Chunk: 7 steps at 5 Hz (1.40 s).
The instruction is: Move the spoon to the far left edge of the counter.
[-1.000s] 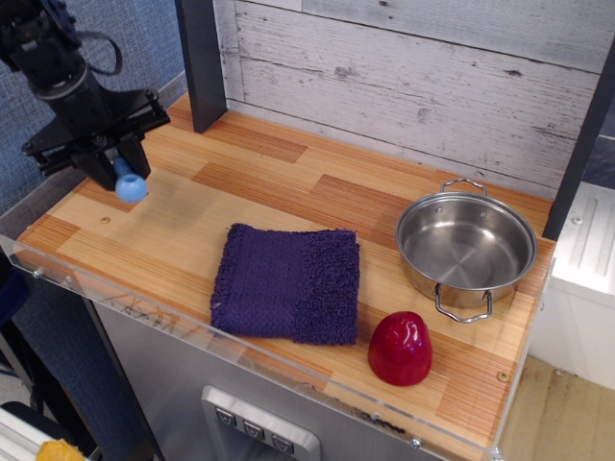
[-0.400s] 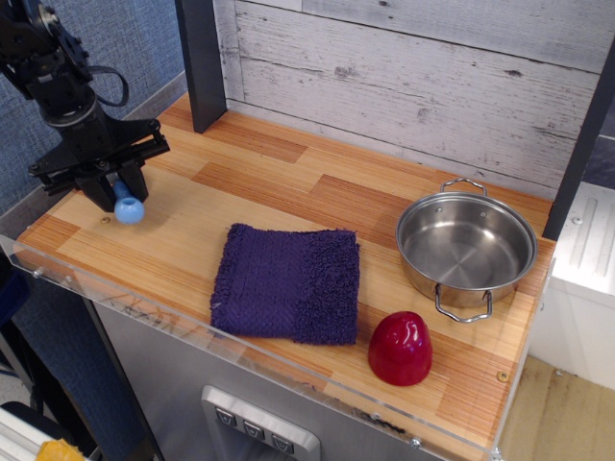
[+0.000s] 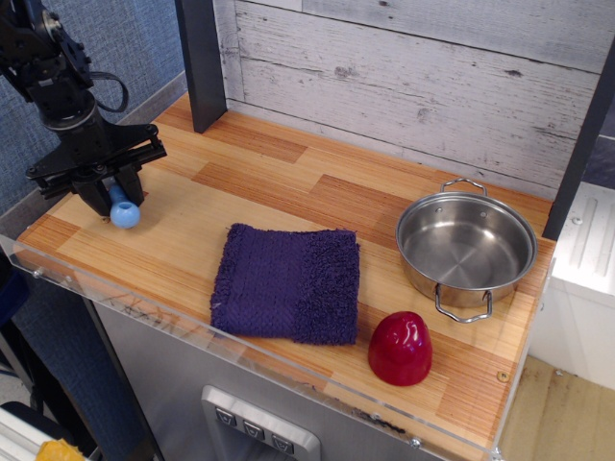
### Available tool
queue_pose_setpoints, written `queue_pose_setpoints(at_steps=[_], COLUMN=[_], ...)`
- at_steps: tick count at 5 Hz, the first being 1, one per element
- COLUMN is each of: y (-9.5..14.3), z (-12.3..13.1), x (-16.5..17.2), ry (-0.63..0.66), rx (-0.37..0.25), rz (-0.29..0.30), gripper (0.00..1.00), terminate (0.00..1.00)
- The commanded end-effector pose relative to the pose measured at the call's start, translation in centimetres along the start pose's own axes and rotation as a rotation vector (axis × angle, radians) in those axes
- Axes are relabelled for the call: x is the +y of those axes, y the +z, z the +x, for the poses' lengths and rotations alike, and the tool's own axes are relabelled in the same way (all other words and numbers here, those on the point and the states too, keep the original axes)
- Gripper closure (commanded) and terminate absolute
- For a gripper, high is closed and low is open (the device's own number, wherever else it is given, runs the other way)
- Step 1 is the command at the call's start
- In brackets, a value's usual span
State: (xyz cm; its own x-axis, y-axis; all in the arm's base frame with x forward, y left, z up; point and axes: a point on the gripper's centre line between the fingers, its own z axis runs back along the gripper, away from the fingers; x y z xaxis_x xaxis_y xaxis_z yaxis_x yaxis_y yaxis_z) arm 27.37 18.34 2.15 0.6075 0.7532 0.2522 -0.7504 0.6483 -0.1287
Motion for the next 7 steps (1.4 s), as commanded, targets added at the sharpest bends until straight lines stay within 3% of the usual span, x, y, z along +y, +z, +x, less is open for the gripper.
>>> queue_pose_setpoints(at_steps=[1,4,5,7], y=[1.9,2.4,4.3,10.1], z=[0.3,0.5,1.5,3.3], x=[0.4,0.0,-0.9,-3.8], ry=[0.031,0.021,0.004,-0.037], rx=[-0.033,-0.033,-0.034,-0.101], rz=[0.044,0.034,0.014,-0.025], gripper=[0.0,0.0,0.0,0.0], terminate=[0.0,0.0,0.0,0.0])
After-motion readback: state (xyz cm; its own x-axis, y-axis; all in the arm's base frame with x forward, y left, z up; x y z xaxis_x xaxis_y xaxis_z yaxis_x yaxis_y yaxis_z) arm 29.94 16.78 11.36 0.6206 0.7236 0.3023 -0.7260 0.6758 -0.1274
